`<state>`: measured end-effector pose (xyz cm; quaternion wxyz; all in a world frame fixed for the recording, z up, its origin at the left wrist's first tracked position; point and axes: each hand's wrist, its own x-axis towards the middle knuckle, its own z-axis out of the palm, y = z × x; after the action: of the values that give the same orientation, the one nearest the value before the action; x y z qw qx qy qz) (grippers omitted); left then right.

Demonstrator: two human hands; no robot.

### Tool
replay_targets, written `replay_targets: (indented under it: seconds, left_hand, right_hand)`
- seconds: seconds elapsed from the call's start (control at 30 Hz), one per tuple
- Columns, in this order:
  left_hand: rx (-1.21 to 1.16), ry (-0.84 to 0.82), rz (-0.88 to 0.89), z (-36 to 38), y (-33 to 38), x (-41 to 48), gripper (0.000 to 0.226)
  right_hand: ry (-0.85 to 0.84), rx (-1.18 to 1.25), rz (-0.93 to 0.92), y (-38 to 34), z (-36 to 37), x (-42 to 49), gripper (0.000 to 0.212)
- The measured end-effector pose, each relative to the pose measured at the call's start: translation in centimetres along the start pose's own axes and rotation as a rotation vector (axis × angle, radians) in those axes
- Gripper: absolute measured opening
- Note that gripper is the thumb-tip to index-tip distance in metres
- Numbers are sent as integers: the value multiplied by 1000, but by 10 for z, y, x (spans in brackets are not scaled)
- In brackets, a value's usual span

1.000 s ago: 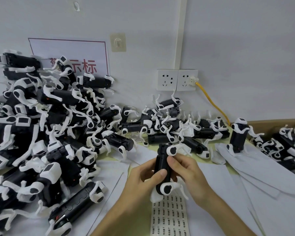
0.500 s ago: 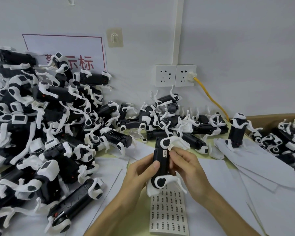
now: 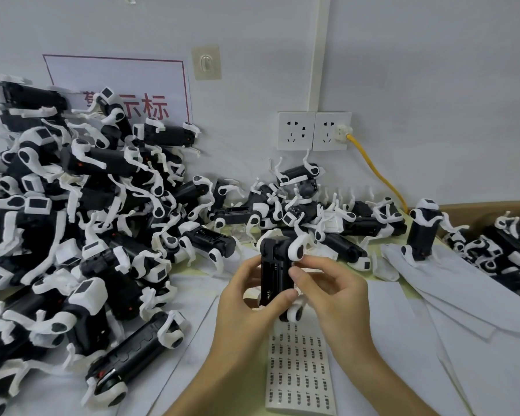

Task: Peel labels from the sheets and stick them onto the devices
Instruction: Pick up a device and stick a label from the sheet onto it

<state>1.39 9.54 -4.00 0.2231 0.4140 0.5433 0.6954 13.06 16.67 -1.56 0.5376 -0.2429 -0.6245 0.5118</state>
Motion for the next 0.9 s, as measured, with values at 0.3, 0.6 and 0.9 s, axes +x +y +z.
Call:
replay_targets:
  seconds: [0.3, 0.6, 0.9]
  left_hand:
    - [217, 48, 57, -6, -12, 4, 66]
    - [273, 63, 97, -9, -15, 5, 67]
    - [358, 95, 124, -9, -22, 4, 66]
  right_hand:
    - [7, 109, 225, 4, 0, 4, 19]
    - [-19, 113, 287, 6, -2, 5, 15]
    - [14, 112, 333, 12, 0, 1, 9]
